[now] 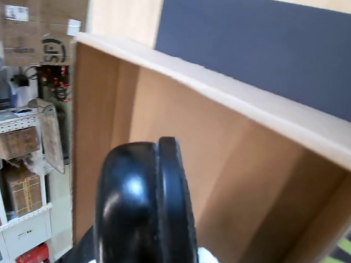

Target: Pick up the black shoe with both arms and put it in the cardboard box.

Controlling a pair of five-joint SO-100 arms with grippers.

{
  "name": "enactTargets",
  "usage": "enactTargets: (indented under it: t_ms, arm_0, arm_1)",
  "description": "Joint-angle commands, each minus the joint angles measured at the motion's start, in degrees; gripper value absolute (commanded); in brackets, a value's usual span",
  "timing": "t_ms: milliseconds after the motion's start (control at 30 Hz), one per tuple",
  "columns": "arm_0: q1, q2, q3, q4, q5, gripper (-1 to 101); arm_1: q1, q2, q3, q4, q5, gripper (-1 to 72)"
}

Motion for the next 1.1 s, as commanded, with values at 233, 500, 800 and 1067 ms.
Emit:
enactTargets:
  t_ms: [233, 500, 800, 1067]
  arm_0:
    - [-2.5, -2.7, -5.3, -3.1, -1.1, 6]
    - [-1.7, -2.8, -5.4, 3.3, -2.6, 21]
    - [-1.8, -0.7, -7.4, 11.4, -6.0, 49]
    - [-1.2, 1.6, -8.1, 17.9, -6.8, 56]
  arm_1:
    - [3.6, -7.0, -1.1, -1.6, 0.6, 0.3]
    - [3.3, -8.0, -4.0, 3.3, 0.6, 20.1]
    - [3.1, -8.6, -8.8, 8.3, 0.8, 35.3]
    - [2.5, -7.8, -9.6, 9.4, 1.1, 40.7]
